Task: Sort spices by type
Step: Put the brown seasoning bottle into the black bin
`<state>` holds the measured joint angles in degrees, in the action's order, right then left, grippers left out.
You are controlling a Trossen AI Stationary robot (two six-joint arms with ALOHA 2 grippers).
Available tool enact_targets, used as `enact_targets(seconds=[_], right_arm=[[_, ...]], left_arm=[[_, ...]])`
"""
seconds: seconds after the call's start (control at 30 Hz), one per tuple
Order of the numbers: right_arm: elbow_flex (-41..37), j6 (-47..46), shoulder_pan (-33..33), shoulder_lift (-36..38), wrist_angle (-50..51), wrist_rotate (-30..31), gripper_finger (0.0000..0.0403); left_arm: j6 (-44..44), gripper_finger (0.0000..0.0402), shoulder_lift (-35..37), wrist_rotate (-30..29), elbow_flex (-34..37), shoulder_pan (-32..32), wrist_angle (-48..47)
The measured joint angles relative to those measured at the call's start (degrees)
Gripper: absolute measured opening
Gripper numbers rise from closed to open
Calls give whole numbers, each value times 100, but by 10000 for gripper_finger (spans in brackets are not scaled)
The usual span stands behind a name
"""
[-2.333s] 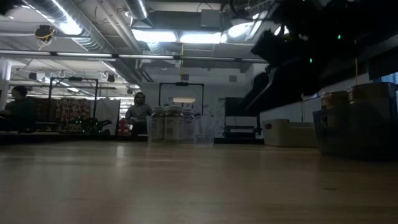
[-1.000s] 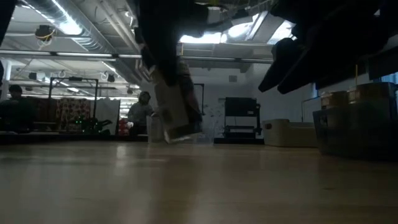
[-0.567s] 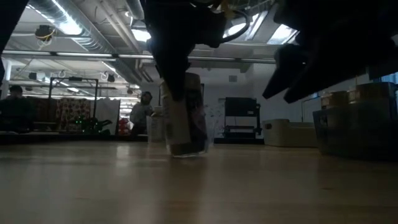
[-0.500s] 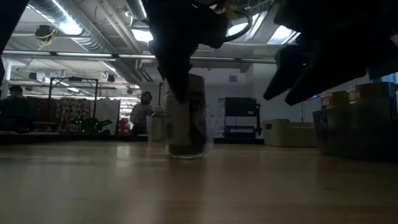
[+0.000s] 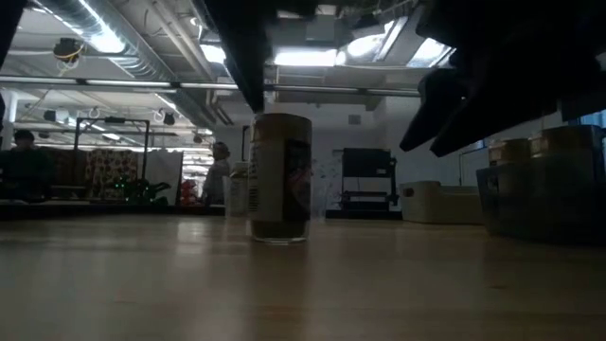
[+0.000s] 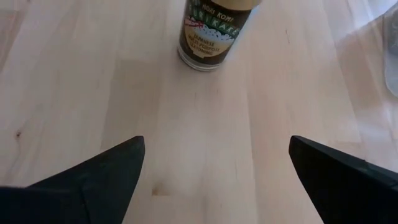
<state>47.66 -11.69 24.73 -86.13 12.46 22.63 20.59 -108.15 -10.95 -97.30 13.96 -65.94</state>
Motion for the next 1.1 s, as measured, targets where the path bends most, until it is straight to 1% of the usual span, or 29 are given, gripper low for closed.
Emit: enact_targets(seconds=[0.1,0.2,0.37,0.47,0.53,0.6,0.7,0.77,0.87,0.93,1.1], right_arm=[[0,-4,0,-12,-355,-37,399],[0,214,0,-111,-1001,-37,399],[0,589,-97,-355,-2208,-42,399],[0,602,-314,-553,-2794,-117,399],[0,606,-482,-695,-3170,-276,399],[0,603,-642,-859,-3520,-482,399],[0,606,-824,-1085,-3936,-598,399],[0,603,-928,-1229,-4219,-669,399],[0,597,-1033,-1456,-4648,-934,399],[4,601,-1064,-1639,-5011,-1020,399],[4,615,-1134,-2067,-5554,-970,399]], left_arm=[[7,328,448,-577,188,314,79],[46,328,868,-851,684,656,367],[404,328,1645,-1289,2061,1124,1613],[700,328,2064,-1570,3003,1352,2442],[866,328,2316,-1758,3603,1503,3036],[942,328,2481,-1879,4118,1606,3631],[1114,328,2542,-2031,4758,1683,4550],[1117,328,2511,-2098,5061,1680,5263],[853,328,2459,-2145,5473,1678,6195],[745,328,2456,-2148,5630,1680,6402],[850,328,2458,-2148,5678,1678,6397]])
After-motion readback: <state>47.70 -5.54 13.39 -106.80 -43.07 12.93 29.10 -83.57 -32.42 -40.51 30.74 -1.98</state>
